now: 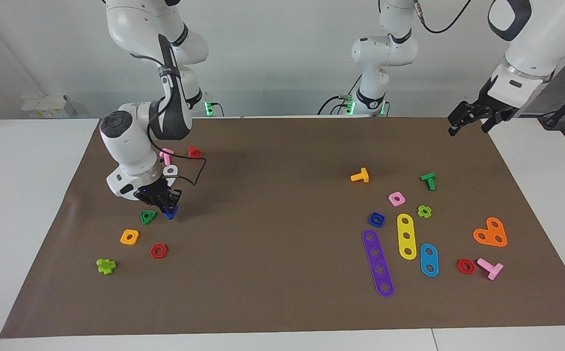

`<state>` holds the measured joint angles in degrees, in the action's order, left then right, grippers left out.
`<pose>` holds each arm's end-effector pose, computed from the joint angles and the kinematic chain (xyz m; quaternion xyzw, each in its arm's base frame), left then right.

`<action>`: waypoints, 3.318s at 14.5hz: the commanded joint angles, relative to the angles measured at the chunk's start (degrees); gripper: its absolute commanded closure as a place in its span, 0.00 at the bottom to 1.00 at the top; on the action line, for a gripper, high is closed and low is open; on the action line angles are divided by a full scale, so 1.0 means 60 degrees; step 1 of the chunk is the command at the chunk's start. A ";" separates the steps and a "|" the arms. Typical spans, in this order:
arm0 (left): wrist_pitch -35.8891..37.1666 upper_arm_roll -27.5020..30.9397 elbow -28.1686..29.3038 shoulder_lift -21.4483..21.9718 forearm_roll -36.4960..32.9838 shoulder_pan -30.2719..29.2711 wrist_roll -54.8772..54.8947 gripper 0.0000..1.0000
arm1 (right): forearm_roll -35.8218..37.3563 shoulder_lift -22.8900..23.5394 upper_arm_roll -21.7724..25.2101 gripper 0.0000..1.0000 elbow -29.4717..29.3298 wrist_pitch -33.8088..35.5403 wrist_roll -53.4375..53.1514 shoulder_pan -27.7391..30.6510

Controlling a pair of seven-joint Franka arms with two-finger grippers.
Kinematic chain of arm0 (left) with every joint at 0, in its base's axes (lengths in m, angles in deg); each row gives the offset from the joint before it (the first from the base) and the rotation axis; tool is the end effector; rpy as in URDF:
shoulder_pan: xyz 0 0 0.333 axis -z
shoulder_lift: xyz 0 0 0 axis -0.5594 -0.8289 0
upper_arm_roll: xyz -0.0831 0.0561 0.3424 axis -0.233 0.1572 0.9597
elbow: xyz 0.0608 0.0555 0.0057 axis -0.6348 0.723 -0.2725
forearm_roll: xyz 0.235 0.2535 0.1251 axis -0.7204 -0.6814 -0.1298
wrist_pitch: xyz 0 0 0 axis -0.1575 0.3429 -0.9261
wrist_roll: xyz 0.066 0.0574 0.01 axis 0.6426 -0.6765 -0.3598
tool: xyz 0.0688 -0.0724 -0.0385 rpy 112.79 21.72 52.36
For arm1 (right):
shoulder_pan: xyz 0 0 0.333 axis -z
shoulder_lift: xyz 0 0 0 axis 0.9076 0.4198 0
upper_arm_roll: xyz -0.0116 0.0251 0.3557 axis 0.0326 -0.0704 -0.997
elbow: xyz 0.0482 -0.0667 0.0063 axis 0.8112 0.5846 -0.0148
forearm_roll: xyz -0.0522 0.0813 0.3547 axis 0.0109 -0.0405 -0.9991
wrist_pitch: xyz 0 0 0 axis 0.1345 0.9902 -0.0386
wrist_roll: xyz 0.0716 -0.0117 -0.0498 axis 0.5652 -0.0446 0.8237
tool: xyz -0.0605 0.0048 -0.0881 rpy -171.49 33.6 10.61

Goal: Unscrew and place screws in storage area

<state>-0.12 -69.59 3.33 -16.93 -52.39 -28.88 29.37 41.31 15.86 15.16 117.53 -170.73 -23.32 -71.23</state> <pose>0.5277 0.0088 0.6586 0.9995 0.0186 -0.0237 0.0056 0.5711 0.0215 0.3934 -0.9963 0.0733 -0.0355 0.0286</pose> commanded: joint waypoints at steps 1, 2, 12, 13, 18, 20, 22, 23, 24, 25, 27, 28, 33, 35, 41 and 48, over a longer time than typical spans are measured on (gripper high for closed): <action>-0.0349 0.0052 0.0187 0.0101 -0.0090 0.0461 -0.0008 0.00 | -0.0645 -0.0437 -0.0167 1.00 0.0507 -0.0370 0.0426 0.0248; -0.0291 0.0037 0.0041 0.0086 -0.0090 0.0462 -0.0008 0.00 | -0.0689 -0.0364 -0.0167 1.00 0.0507 -0.0647 0.0412 0.0233; -0.0203 -0.1501 0.0039 0.0407 -0.0090 -0.0886 -0.0038 0.00 | -0.0690 0.0295 -0.0153 0.00 0.0434 -0.1792 0.0367 0.0174; -0.0246 -0.1457 0.0185 0.0466 -0.0075 -0.0915 0.0006 0.00 | -0.0690 0.0165 -0.0152 0.00 0.0289 -0.1734 0.0368 0.0189; -0.0305 -0.1369 0.0333 0.0525 -0.0089 -0.1003 0.0021 0.00 | -0.0530 -0.0495 -0.0065 0.00 -0.1497 0.0783 0.0251 0.0306; -0.0349 -0.1369 0.0478 0.0598 -0.0075 -0.1018 0.0050 0.00 | -0.0456 -0.0787 -0.0021 0.00 -0.1733 0.1296 0.0251 0.0335; -0.0204 -0.1354 0.0699 0.0730 -0.0075 -0.1018 -0.0023 0.00 | -0.0441 -0.1356 0.0227 0.00 -0.1938 0.2434 0.0265 0.0336; -0.0203 -0.1369 0.0714 0.0745 -0.0075 -0.1018 -0.0023 0.00 | -0.0441 -0.1751 0.0330 0.00 -0.2041 0.3195 0.0236 0.0321; -0.0217 -0.1369 0.0714 0.0731 -0.0075 -0.1003 -0.0038 0.00 | -0.0441 -0.2074 0.0360 0.00 -0.2085 0.3885 0.0120 0.0336; -0.0203 -0.1369 0.0714 0.0731 -0.0075 -0.1003 -0.0038 0.00 | -0.0397 -0.2397 0.0404 0.00 -0.2144 0.4457 -0.0026 0.0408; -0.0203 -0.1369 0.0714 0.0745 -0.0075 -0.1018 -0.0009 0.00 | -0.0309 -0.2706 0.0390 0.00 -0.2494 0.5614 -0.0159 0.0730; -0.0087 -0.1369 0.0699 0.0745 -0.0089 -0.1003 0.0021 0.00 | -0.0280 -0.2708 0.0419 0.00 -0.2815 0.6200 -0.0145 0.0760; -0.0041 -0.1442 0.0728 0.0745 -0.0090 -0.0857 0.0372 0.00 | 0.0730 -0.2737 0.0361 0.00 -0.4342 0.8183 0.0016 0.0762; -0.0041 -0.1457 0.0743 0.0789 -0.0090 -0.0842 0.0736 0.00 | 0.0716 -0.2985 0.0389 0.00 -0.3905 0.8009 0.0162 0.0891; -0.0057 -0.1442 0.0729 0.0774 -0.0090 -0.0857 0.1003 0.00 | 0.1347 -0.2767 0.0258 0.00 -0.4487 0.8299 0.0882 0.0309; -0.0027 -0.1369 0.0728 0.0774 -0.0090 -0.1150 0.0988 0.00 | 0.1053 -0.2781 0.0272 0.00 -0.4342 0.8154 0.0324 0.0335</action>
<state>-0.42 -77.43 6.18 -13.84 -52.40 -35.10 34.79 47.91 -1.17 16.95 92.03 -122.68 -21.13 -70.00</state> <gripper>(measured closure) 0.000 0.000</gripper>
